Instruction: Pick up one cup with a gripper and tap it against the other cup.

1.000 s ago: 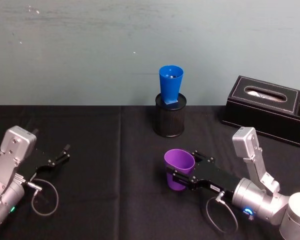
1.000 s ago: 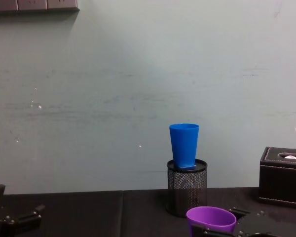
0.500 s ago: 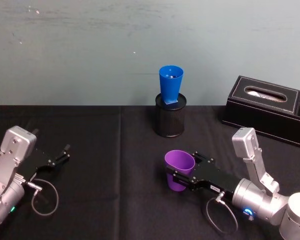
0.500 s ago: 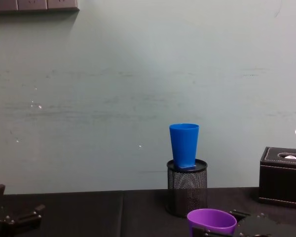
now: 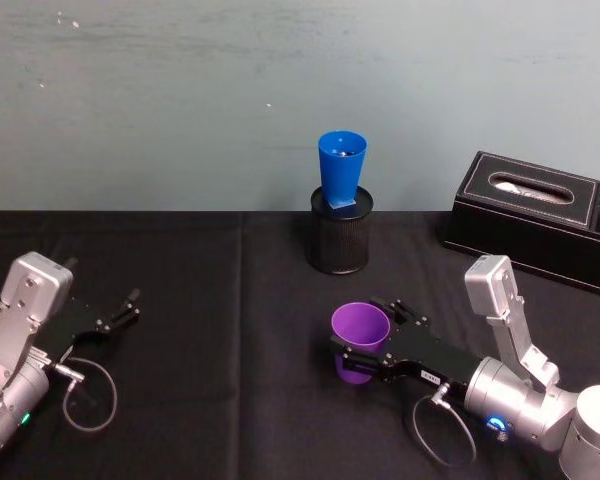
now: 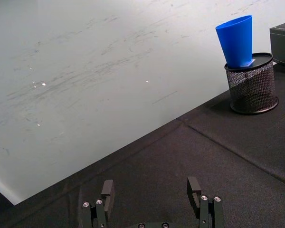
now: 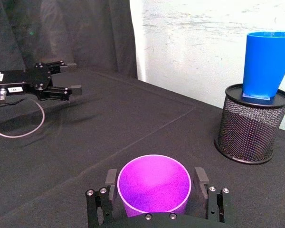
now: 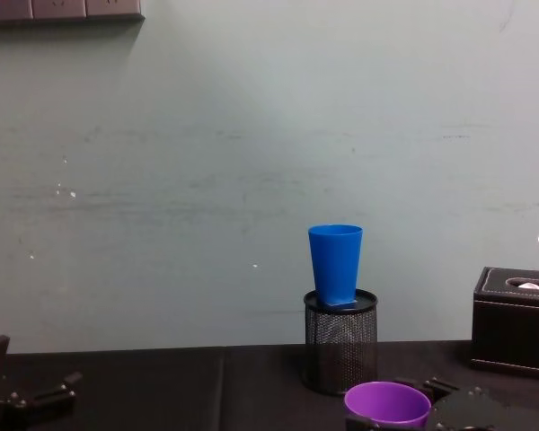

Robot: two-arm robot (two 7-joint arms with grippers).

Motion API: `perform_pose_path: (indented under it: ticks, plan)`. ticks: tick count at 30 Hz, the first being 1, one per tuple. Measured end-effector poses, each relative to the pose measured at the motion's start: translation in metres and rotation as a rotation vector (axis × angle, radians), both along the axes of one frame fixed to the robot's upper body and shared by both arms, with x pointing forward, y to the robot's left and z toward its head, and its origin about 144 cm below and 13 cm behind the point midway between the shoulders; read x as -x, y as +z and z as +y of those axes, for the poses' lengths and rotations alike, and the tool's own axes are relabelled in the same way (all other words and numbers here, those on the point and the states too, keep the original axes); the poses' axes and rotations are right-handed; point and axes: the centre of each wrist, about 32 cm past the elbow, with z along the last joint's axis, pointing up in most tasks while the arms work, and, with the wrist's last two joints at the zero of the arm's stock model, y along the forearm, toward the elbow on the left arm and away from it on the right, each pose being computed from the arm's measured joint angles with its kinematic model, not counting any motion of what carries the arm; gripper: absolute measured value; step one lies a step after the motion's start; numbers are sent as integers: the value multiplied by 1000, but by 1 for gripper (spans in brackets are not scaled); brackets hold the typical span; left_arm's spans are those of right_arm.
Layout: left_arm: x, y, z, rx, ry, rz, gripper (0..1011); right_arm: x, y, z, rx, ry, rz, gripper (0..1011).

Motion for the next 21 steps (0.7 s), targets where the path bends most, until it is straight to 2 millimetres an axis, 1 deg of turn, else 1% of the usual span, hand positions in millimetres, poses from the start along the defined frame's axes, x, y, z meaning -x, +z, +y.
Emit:
perform_pose_path:
  ticks: [4,6,9,11,12,13,14,17,21]
  plan:
    - [0,0,0,0,0,0,1005,0,0,0,0,0,0,1000]
    - [0,0,0,0,0,0,1005,1,4,1,-3,6,-17,1000]
    - [0,0,0,0,0,0,1005,2,17,3,-25,11,-72,1000]
    - [0,0,0,0,0,0,1005,3,20,4,-33,10,-84,1000]
    - [0,0,0,0,0,0,1005,4,28,4,-58,-9,-118,1000]
    - [0,0,0,0,0,0,1004,4,28,4,-58,-9,-118,1000]
    - [0,0,0,0,0,0,1005,5,33,4,-71,-30,-141,1000]
    - [0,0,0,0,0,0,1004,8,40,7,-71,-91,-172,1000]
    - [0,0,0,0,0,0,1005,13,46,14,-57,-262,-170,1000]
